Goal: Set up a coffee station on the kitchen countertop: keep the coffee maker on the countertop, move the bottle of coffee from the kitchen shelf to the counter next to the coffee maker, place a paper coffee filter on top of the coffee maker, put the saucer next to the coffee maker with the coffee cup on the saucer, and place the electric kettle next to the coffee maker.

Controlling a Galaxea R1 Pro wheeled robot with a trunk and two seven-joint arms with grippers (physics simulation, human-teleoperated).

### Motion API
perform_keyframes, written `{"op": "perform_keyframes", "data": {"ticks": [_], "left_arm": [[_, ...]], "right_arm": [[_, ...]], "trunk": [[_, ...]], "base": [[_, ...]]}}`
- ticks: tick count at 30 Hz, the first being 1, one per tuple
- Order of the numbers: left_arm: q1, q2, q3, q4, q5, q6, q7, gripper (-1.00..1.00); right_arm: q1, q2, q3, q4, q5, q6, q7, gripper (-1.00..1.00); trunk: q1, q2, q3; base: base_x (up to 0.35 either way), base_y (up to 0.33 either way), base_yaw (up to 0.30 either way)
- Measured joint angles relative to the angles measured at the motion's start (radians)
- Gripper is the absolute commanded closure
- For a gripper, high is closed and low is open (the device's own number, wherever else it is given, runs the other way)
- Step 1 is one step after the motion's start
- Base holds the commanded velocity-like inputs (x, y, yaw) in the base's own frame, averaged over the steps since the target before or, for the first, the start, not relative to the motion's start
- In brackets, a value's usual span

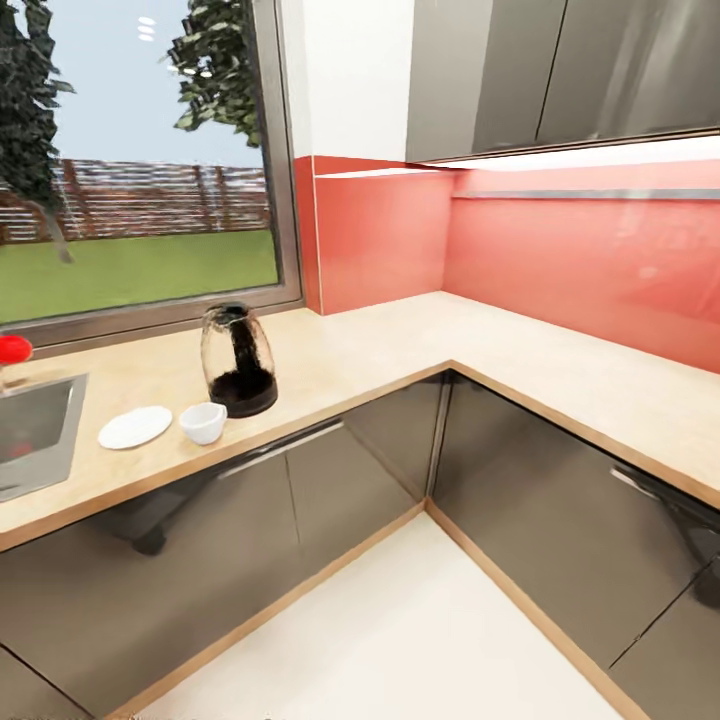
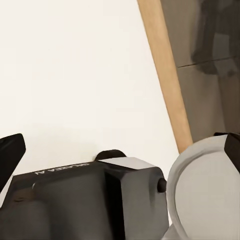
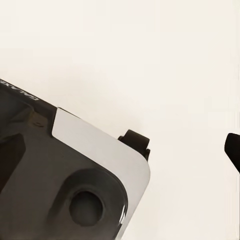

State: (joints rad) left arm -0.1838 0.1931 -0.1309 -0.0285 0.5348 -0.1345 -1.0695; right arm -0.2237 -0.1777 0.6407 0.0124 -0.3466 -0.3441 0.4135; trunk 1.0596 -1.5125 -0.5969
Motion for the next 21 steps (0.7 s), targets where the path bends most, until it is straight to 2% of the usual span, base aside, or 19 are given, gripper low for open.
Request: {"op": "perform_keyframes", "data": {"ticks": [5, 10, 21], "left_arm": [[-0.001, 0.0, 0.0, 0.0, 0.0, -0.001, 0.0, -1.0], [0.0, 0.0, 0.0, 0.0, 0.0, -0.001, 0.0, -1.0], [0.0, 0.0, 0.0, 0.0, 0.0, 0.0, 0.0, -1.0]], "right_arm": [[0.0, 0.0, 0.001, 0.0, 0.0, 0.0, 0.0, -1.0], [0.0, 0.001, 0.001, 0.0, 0.001, 0.001, 0.0, -1.0], [0.0, 0.001, 0.003, 0.0, 0.001, 0.0, 0.0, -1.0]], "trunk": [[0.0, 0.0, 0.0], [0.0, 0.0, 0.0], [0.0, 0.0, 0.0]], "base": [[0.0, -0.272, 0.092], [0.0, -0.219, 0.22], [0.0, -0.023, 0.269]]}}
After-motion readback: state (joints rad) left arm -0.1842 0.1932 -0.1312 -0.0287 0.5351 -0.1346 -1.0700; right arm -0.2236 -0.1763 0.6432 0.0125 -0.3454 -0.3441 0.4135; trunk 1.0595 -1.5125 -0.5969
